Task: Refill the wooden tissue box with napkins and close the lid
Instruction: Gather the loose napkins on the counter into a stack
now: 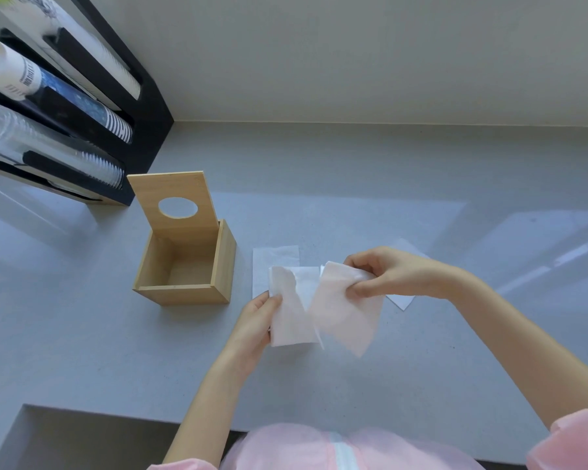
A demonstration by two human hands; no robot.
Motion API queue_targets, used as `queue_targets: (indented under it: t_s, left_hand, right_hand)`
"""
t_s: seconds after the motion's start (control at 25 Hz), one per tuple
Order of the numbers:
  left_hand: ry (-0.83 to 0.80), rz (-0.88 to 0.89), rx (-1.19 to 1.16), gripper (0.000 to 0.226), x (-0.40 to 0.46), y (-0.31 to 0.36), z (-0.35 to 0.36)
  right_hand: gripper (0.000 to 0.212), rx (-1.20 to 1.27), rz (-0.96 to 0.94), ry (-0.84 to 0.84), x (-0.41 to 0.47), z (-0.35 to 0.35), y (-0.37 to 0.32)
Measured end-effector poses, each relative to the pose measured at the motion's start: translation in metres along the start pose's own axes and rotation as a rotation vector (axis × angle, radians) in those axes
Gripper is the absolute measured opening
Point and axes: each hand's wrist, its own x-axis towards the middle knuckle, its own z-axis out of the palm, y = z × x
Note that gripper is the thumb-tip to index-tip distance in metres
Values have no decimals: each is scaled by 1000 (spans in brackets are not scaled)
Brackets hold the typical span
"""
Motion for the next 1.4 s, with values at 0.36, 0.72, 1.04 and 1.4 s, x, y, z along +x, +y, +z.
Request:
queue_targets:
  t_s: [0.36, 0.72, 1.04, 1.4]
  left_hand:
    - [5, 15, 41, 25, -1, -5, 5]
    - [-176, 41, 61, 27, -9, 0, 15]
    - [-178, 28, 79, 32, -10, -4, 17]
    - [-166, 45, 44, 21, -9, -7, 19]
  right_hand:
    - [16, 212, -70, -278, -6, 2, -14]
    - [17, -118, 111, -73, 23, 22, -3]
    - [7, -59, 164, 50, 33, 27, 10]
    - [11, -47, 160, 89, 37, 31, 12]
